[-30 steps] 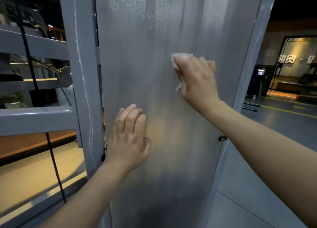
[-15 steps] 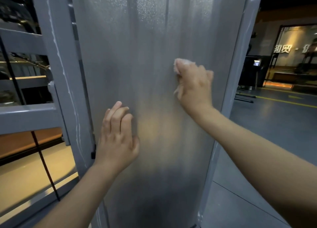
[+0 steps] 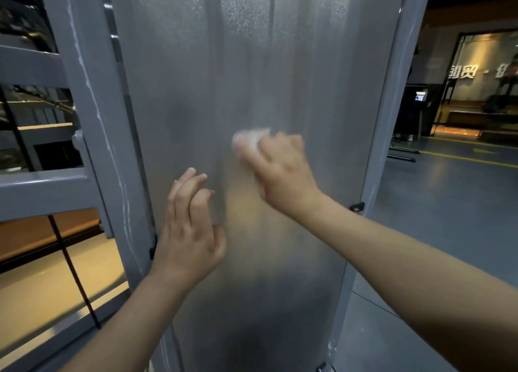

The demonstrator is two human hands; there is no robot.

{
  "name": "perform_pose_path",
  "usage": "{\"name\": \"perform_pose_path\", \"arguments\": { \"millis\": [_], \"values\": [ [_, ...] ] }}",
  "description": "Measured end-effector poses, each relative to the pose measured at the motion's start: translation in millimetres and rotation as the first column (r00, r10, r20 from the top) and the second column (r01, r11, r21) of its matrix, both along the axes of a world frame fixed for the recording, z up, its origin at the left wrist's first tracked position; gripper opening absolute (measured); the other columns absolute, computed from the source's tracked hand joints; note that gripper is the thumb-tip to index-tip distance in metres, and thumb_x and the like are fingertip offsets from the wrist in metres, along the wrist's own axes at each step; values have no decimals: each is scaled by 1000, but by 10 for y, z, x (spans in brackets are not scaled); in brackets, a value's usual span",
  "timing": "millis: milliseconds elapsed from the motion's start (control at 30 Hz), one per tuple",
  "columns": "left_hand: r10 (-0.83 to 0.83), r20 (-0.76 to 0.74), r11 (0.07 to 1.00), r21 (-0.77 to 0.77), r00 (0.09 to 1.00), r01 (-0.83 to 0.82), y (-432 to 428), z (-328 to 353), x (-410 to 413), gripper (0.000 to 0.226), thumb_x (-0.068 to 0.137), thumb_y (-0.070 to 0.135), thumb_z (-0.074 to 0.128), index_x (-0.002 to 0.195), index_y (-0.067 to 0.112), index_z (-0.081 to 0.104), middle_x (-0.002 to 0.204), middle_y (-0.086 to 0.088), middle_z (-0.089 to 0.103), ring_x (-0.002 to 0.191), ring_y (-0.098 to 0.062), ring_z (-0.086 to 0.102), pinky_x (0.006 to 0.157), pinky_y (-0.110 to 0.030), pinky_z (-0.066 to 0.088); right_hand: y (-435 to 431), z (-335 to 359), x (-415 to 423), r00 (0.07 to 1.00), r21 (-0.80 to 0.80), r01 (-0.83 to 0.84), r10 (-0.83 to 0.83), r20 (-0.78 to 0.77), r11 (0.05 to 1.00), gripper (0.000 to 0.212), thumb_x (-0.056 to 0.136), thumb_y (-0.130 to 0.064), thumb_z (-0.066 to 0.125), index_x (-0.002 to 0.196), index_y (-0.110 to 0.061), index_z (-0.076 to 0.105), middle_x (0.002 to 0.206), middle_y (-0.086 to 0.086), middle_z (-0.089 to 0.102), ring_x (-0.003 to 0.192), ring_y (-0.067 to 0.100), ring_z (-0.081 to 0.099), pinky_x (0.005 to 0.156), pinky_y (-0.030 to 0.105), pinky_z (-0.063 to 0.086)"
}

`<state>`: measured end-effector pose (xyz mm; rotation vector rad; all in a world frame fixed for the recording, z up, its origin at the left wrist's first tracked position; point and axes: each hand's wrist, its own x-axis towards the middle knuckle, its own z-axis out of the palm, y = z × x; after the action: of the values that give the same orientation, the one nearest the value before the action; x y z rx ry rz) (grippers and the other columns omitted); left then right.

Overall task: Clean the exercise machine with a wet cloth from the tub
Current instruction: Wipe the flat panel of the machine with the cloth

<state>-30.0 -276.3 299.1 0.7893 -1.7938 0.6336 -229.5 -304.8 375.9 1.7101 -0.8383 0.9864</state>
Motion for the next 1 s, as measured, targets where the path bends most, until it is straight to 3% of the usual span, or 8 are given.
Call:
{"name": "perform_pose_path", "arguments": {
  "millis": [100, 200, 267, 333, 533, 733, 900, 1000],
  "values": [
    [19, 24, 998, 58, 1000, -21, 39, -92, 60, 41, 78, -1, 52, 118, -6, 50, 140, -26, 41, 145, -44, 34, 118, -59, 33, 103, -102, -238, 896, -9, -20, 14, -445, 1000, 43, 96, -5, 48, 131, -23, 67, 90, 6, 62, 74, 28, 51, 69, 39, 41],
    [33, 34, 992, 124, 999, -37, 91, -188, 98, 42, 75, -1, 55, 116, -5, 52, 140, -26, 42, 147, -43, 31, 115, -61, 35, 2, 403, -332, 967, -153, 84, -117, -224, 985, 47, 86, -6, 60, 128, -26, 66, 89, 3, 62, 72, 29, 51, 70, 38, 39],
    [28, 18, 986, 167, 999, -30, 127, -218, 100, 41, 75, 0, 54, 116, -4, 52, 141, -25, 42, 148, -42, 29, 114, -61, 36, -53, 674, -217, 987, -119, 140, -129, 93, 983, 56, 77, -5, 57, 129, -25, 64, 95, 2, 65, 76, 31, 52, 71, 39, 32],
    [26, -11, 982, 189, 1000, -24, 162, -219, 89, 42, 75, 1, 54, 116, -3, 51, 141, -24, 41, 148, -41, 29, 114, -59, 36, -56, 595, 7, 980, -49, 94, -84, 182, 994, 59, 75, -7, 56, 131, -19, 66, 105, 7, 68, 79, 33, 54, 71, 38, 29],
    [-13, -25, 981, 195, 1000, 17, 226, -344, 155, 44, 73, 0, 55, 116, -2, 50, 138, -21, 40, 141, -40, 35, 115, -53, 37, 66, -163, -97, 860, -9, -96, 79, -504, 995, 42, 96, -3, 49, 126, -23, 72, 87, 4, 61, 71, 27, 51, 67, 38, 42],
    [-6, -34, 977, 213, 999, 13, 298, -493, 187, 34, 71, 3, 51, 105, 4, 52, 125, -16, 43, 122, -37, 41, 106, -37, 37, -52, 134, 329, 997, -85, -69, 71, 22, 994, 57, 76, 1, 52, 127, -20, 67, 87, 3, 62, 71, 30, 50, 69, 39, 33],
    [-1, 20, 981, 195, 1000, -3, 307, -608, 258, 26, 73, 4, 47, 99, 4, 52, 115, -17, 45, 109, -38, 47, 109, -29, 28, 63, -549, 211, 886, 18, -188, 177, -428, 982, 39, 96, -5, 50, 120, -24, 75, 83, 2, 62, 71, 26, 52, 67, 38, 44],
    [0, 40, 977, 211, 999, -8, 303, -681, 285, 26, 74, 5, 48, 100, 4, 52, 116, -15, 45, 111, -38, 47, 106, -34, 34, 24, -254, 220, 905, -73, -183, 139, -402, 980, 38, 95, -6, 54, 120, -26, 75, 84, 2, 64, 69, 26, 50, 68, 38, 41]
  ]
}}
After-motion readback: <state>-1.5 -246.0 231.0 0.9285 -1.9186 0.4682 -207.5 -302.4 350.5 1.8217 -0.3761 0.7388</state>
